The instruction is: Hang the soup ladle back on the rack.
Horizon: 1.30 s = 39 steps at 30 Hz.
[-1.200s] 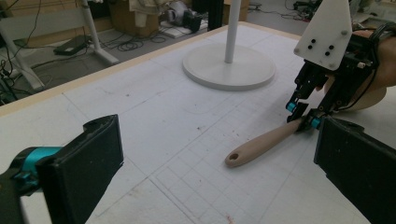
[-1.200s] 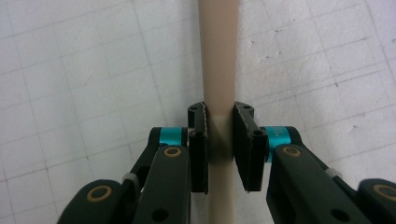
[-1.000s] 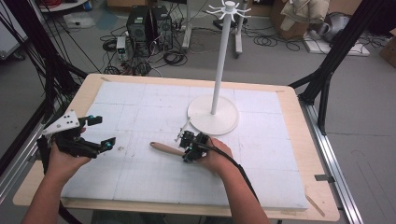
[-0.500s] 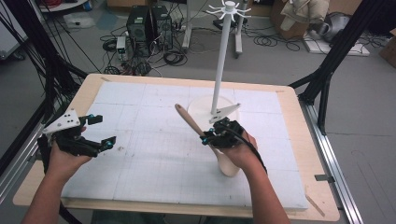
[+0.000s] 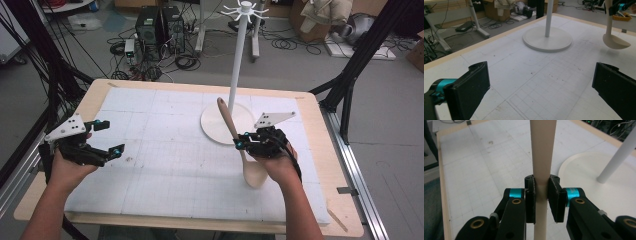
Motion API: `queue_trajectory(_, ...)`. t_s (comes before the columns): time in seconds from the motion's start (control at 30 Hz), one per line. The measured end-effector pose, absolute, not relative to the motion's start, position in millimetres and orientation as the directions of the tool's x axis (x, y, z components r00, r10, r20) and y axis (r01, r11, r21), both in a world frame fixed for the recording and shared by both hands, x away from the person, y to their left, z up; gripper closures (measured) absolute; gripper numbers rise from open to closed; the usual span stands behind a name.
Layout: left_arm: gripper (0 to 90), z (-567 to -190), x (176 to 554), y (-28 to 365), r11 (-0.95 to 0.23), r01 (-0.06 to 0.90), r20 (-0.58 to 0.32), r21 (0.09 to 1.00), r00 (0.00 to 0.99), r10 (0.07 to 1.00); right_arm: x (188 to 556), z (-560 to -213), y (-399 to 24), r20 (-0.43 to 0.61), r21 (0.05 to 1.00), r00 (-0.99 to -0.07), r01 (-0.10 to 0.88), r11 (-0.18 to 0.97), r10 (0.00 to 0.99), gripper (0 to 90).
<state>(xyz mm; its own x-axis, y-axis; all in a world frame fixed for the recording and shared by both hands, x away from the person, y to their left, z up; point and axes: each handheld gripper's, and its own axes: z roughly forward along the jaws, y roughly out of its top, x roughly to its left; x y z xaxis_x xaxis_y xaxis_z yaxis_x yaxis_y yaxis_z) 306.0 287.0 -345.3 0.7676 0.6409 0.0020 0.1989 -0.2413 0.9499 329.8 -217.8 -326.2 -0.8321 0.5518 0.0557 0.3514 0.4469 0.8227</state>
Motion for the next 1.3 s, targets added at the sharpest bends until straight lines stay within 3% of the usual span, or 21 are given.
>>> queue_trajectory(0.43,1.8,-342.6,306.1,292.6,-0.235,0.194,0.001,0.952,0.769,0.639,337.9,-278.4,-245.8,0.026,0.869,-0.790,0.320,0.377,0.612,78.2)
queue_trajectory(0.83,1.8,-344.8,309.1,293.5,-0.233,0.194,-0.002,0.953,0.773,0.635,367.6,-224.5,-275.5,0.021,0.896,-0.732,0.316,0.313,0.681,78.1)
queue_trajectory(1.3,1.8,-346.7,315.7,296.6,-0.235,0.205,-0.006,0.950,0.766,0.643,400.7,-196.9,-288.0,0.026,0.905,-0.707,0.317,0.284,0.707,78.1)
